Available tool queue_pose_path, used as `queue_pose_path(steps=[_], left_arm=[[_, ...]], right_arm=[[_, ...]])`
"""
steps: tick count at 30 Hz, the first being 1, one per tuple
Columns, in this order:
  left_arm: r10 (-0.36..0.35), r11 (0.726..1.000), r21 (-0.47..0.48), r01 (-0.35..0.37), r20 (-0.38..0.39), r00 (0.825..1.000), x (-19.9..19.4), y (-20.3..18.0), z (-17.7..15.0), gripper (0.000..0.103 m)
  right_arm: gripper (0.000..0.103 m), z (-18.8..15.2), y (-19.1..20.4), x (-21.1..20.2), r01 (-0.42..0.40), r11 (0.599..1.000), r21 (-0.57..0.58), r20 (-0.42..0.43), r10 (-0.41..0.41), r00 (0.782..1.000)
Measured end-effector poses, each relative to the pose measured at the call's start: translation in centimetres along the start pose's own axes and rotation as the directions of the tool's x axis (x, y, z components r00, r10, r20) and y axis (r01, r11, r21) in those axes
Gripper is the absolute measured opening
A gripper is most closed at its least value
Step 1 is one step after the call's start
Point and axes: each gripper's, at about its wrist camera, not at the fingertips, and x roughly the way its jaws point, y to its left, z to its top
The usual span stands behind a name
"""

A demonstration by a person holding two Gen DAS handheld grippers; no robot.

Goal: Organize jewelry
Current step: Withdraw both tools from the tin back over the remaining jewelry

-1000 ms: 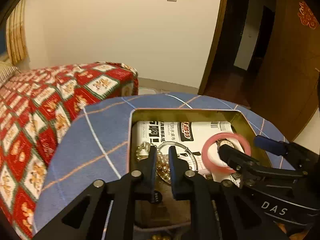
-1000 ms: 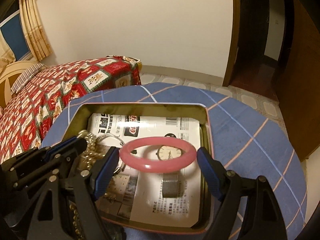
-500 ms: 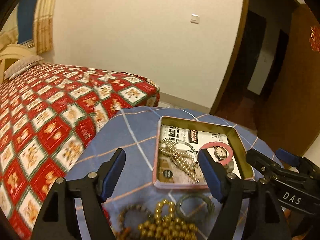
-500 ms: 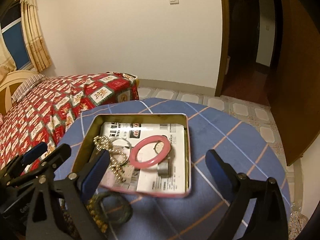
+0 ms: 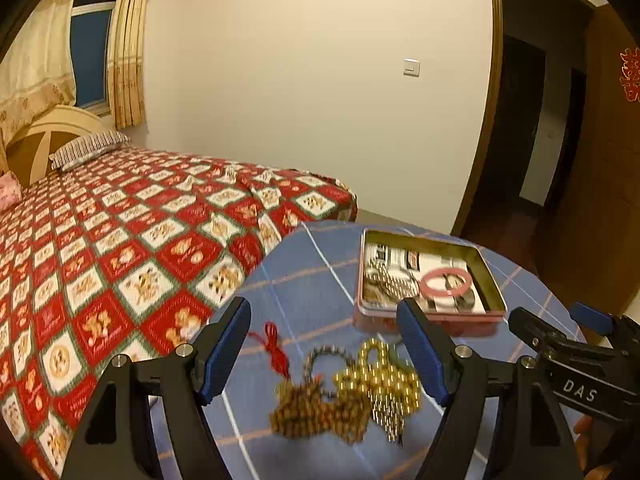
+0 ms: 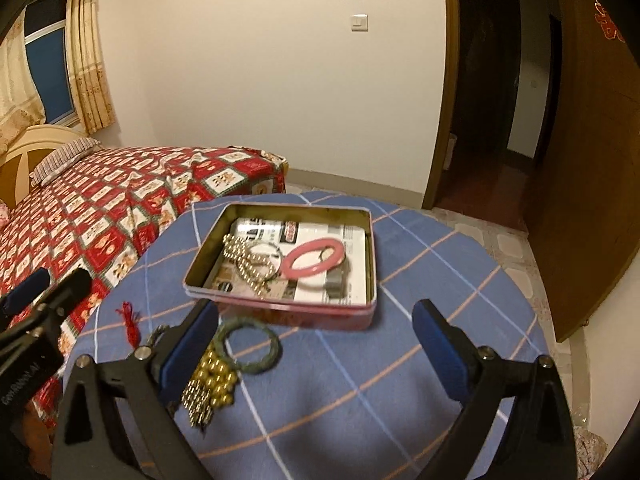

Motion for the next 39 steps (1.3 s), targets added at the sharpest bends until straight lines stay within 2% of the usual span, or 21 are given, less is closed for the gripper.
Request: queue_pose_path(steps=[5,10,16,32,35,39], left_arm=[[0.029,0.999,0.015,-0.029,-0.014,0.999,-1.3,0.4,-1.7,0.076],[0.020,1.000,-0.008,-0.021,-0.015,1.000,-2.9,1.2,-2.9,0.076],[0.047,0.999,0.025,-0.047,-0.010,0.999,-3.9,1.1,-4.0,0.076],[0.050,0.999,0.019,-0.050,-0.007,0.999,-5.5,2.4,-5.2,0.076],[0.066,0.998,0.023,-0.065,-0.027,0.997,-5.0,2.8,-5.8,0.076],[0.086,0.996,-0.005,-0.086,-0.099,0.991,-3.6,4.5,-6.9,0.076]], right_arm=[[0.100,-1.5,0.2,-1.2,0.000,1.000,0.008,-0.009,0.000,1.000],[0.100,-2.8,0.5,-2.5,-0.006,1.000,0.011,-0.009,0.006,1.000],[0.100,-3.9,0.9,-3.8,0.001,1.000,0.005,-0.006,0.000,1.000],[0.100,-5.2,2.1,-5.4,-0.006,1.000,-0.003,0.007,0.006,1.000],[0.100,-5.4,2.2,-5.4,-0.010,1.000,-0.007,0.005,0.010,1.000],[0.099,-6.0,2.1,-4.8,-0.005,1.000,-0.011,-0.012,0.005,1.000]])
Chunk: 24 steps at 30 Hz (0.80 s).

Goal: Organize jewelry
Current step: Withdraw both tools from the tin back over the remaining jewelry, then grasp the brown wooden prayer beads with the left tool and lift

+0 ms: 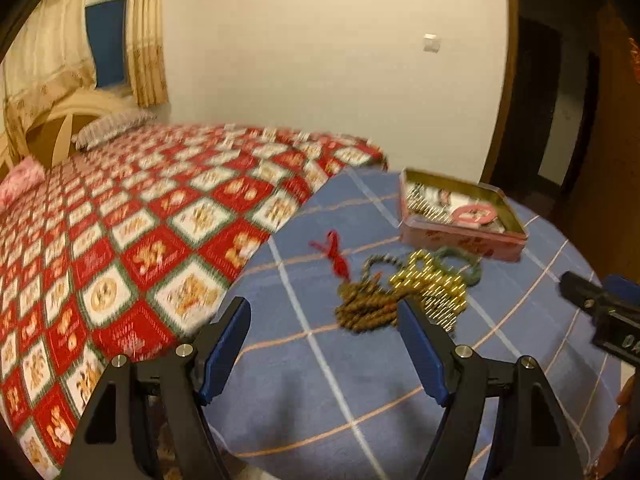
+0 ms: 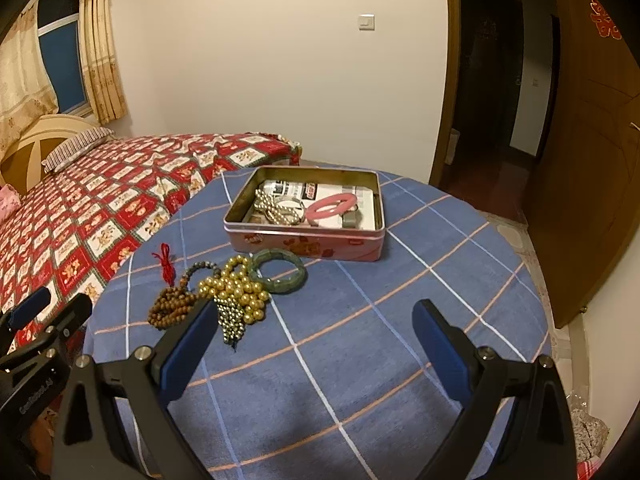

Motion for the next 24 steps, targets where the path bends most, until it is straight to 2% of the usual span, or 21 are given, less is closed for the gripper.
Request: queue_pose_path(steps=[4,6,8,11,13,16,19,24], left_arm=[[0.020,1.000,-0.015,-0.020,-0.039,0.999,1.3,1.5,-1.0,0.076],[0.035,0.999,-0.001,-0.035,-0.048,0.998,1.8,1.8,-1.4,0.076],[0.030,1.000,0.000,-0.030,-0.057,0.998,2.2,1.9,-1.5,0.076],[-0.021,1.000,-0.001,0.021,-0.058,0.998,2.7,1.5,-1.2,0.076],[-0.076,0.996,0.030,0.078,-0.060,0.995,3.2,0.6,-0.8,0.076],[-0.114,0.990,0.069,0.120,-0.076,0.991,4.7,-0.9,0.0,0.076],[-0.178,0.980,0.073,0.186,-0.108,0.978,7.1,-2.0,1.0,0.076],[-0.136,0.981,0.107,0.161,-0.206,0.969,11.2,-3.7,1.3,0.076]], right_arm=[[0.099,-0.9,-0.7,1.2,-0.011,1.000,0.022,-0.037,0.012,0.999],[0.096,-1.2,-0.8,1.6,-0.021,0.999,0.029,-0.051,0.023,0.998],[0.086,-1.5,-0.6,2.2,-0.044,0.999,0.030,-0.071,0.046,0.996],[0.073,-1.7,-0.1,2.8,-0.065,0.998,0.020,-0.090,0.067,0.994],[0.072,-1.8,0.1,3.2,-0.066,0.998,0.014,-0.101,0.067,0.993],[0.072,-1.9,0.0,3.8,-0.070,0.997,0.026,-0.117,0.073,0.990],[0.072,-1.9,-0.4,4.2,-0.074,0.996,0.043,-0.130,0.078,0.988],[0.072,-1.6,-1.4,4.4,-0.069,0.995,0.069,-0.134,0.078,0.988]])
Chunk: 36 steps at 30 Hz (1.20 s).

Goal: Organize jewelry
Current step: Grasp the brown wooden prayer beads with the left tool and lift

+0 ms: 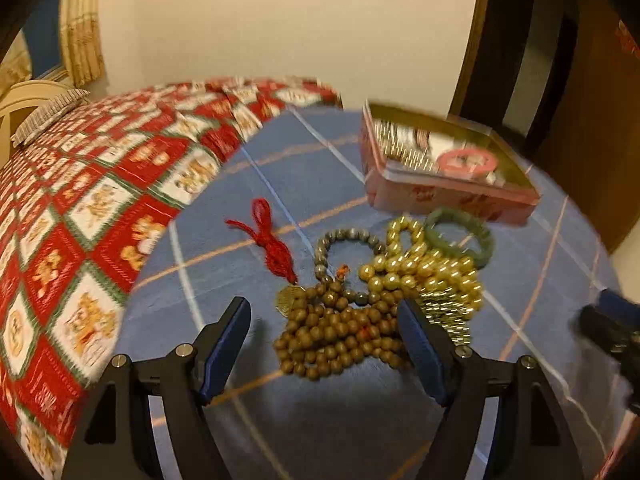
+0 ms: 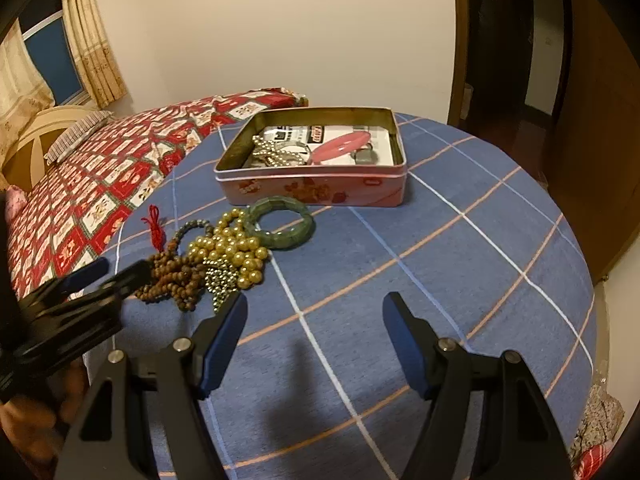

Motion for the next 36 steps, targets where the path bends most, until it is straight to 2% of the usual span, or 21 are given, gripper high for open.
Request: queue_pose_path(steps=[3,4,5,6,9,11,12,13,15,21,26,33,36], left_arm=[[0.005,1.000,-0.013,-0.005,-0.003,1.000,0.5,-0.2,0.2,0.076],[0.005,1.000,-0.017,-0.005,-0.008,1.000,0.5,-0.2,0.1,0.072],[-0.024,0.999,-0.024,0.024,-0.010,1.000,0.4,0.0,0.0,0.064],[-0.066,0.997,-0.032,0.065,-0.010,0.998,0.3,0.1,-0.1,0.050],[-0.055,0.998,-0.007,0.055,0.000,0.998,-0.4,-0.2,-0.7,0.046],[-0.049,0.999,0.014,0.049,0.022,0.999,-1.3,-0.5,-1.1,0.027],[-0.067,0.998,0.017,0.067,0.031,0.997,-1.8,-0.4,-1.3,0.015],[-0.083,0.997,0.011,0.083,0.039,0.996,-2.3,-0.4,-1.4,0.007],[-0.137,0.990,-0.010,0.137,0.056,0.989,-3.3,0.0,-1.8,0.006],[-0.170,0.985,0.005,0.171,0.108,0.979,-5.7,0.5,-2.0,0.007],[-0.156,0.988,0.012,0.156,0.164,0.974,-7.9,1.2,-1.5,0.006],[-0.177,0.982,-0.012,0.188,0.282,0.943,-11.2,1.9,0.5,0.006],[-0.179,0.982,0.002,0.186,0.293,0.939,-11.2,1.5,1.1,0.006]], right_arm=[[0.073,0.2,-0.3,0.0,0.001,1.000,0.008,0.001,-0.001,1.000],[0.073,0.2,-0.4,0.0,0.000,1.000,0.008,0.001,0.000,1.000],[0.073,0.2,-0.5,0.1,-0.001,1.000,0.010,-0.002,0.001,1.000],[0.073,0.2,-0.5,0.2,-0.002,1.000,0.010,-0.004,0.002,1.000],[0.073,0.1,-0.6,0.4,-0.005,1.000,0.012,-0.009,0.005,1.000],[0.073,0.1,-0.6,0.6,-0.006,1.000,0.014,-0.013,0.007,1.000],[0.073,0.1,-0.6,0.7,-0.008,1.000,0.016,-0.016,0.009,1.000],[0.073,0.1,-0.6,0.8,-0.009,1.000,0.016,-0.016,0.009,1.000],[0.073,0.0,-0.7,0.9,-0.007,1.000,0.015,-0.018,0.007,1.000],[0.072,-0.1,-1.0,1.8,-0.012,0.999,0.030,-0.039,0.013,0.999],[0.072,0.1,-1.0,1.8,-0.018,0.999,0.032,-0.035,0.019,0.999],[0.068,2.3,-1.0,2.8,-0.035,0.999,0.022,0.006,0.035,0.999],[0.066,3.8,-1.1,4.7,-0.060,0.998,0.032,-0.003,0.060,0.998]])
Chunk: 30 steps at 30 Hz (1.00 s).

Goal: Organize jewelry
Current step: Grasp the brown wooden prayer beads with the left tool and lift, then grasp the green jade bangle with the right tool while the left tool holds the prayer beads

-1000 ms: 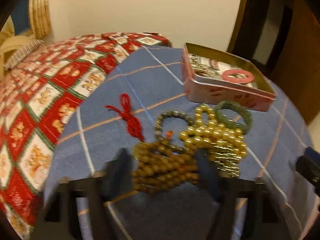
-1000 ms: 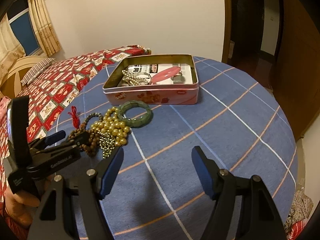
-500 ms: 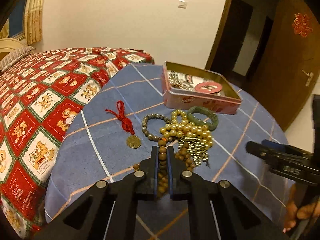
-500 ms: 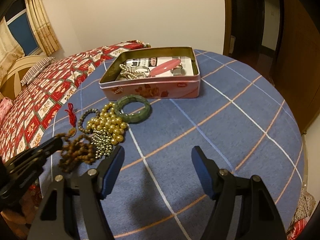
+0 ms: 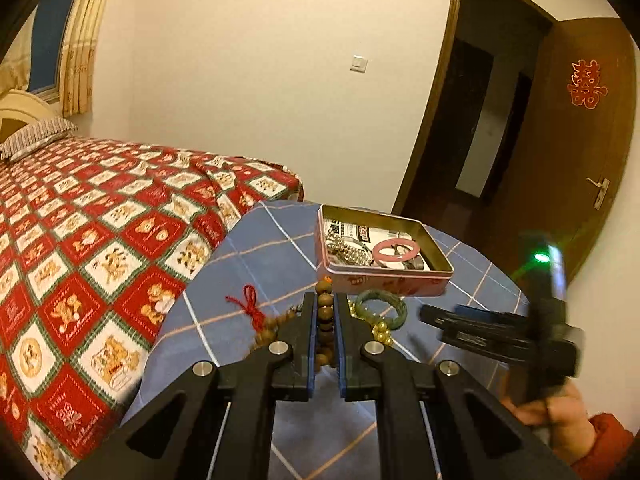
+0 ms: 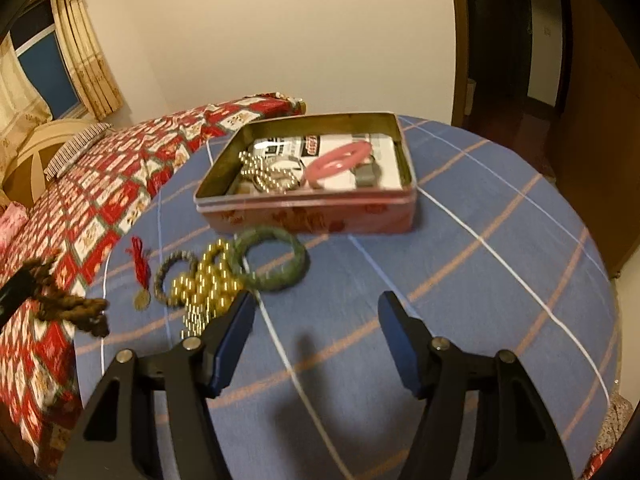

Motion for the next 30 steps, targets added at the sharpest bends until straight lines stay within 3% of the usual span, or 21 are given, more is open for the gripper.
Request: queue_pose_path(steps=[5,9,10,12,13,14,19,30], left_arm=[[0.000,1.000,0.002,0.000,-0.013,1.000,0.8,-0.1,0.0,0.006],[0.005,1.000,-0.002,-0.005,-0.026,1.000,1.3,0.0,-0.1,0.006],[0.006,1.000,-0.001,-0.006,-0.029,1.000,1.5,0.1,-0.1,0.006],[0.007,1.000,0.000,-0.007,-0.034,0.999,1.6,0.0,-0.1,0.006],[0.007,1.000,-0.001,-0.007,-0.035,0.999,1.7,0.0,-0.1,0.006],[0.006,1.000,0.000,-0.006,-0.034,0.999,1.7,0.0,-0.1,0.006],[0.006,1.000,-0.002,-0.006,-0.029,1.000,1.5,-0.3,-0.1,0.006],[-0.036,0.999,0.020,0.036,0.007,0.999,-0.2,-2.6,0.2,0.006]], right_arm=[[0.052,1.7,1.5,3.9,0.030,0.997,-0.066,-0.050,-0.034,0.998],[0.048,1.7,2.1,6.3,0.059,0.994,-0.097,-0.102,-0.069,0.992],[0.045,1.7,2.2,6.3,0.081,0.991,-0.109,-0.082,-0.090,0.993],[0.036,1.6,2.6,6.3,0.109,0.985,-0.136,-0.075,-0.120,0.990],[0.022,1.5,2.7,6.3,0.113,0.983,-0.147,-0.077,-0.125,0.989],[0.014,1.4,2.8,6.2,0.127,0.979,-0.161,-0.071,-0.140,0.988],[0.011,1.2,1.8,5.2,0.132,0.983,-0.127,-0.080,-0.143,0.987],[0.010,1.2,0.8,-1.6,0.134,0.989,-0.061,0.034,-0.132,0.991]])
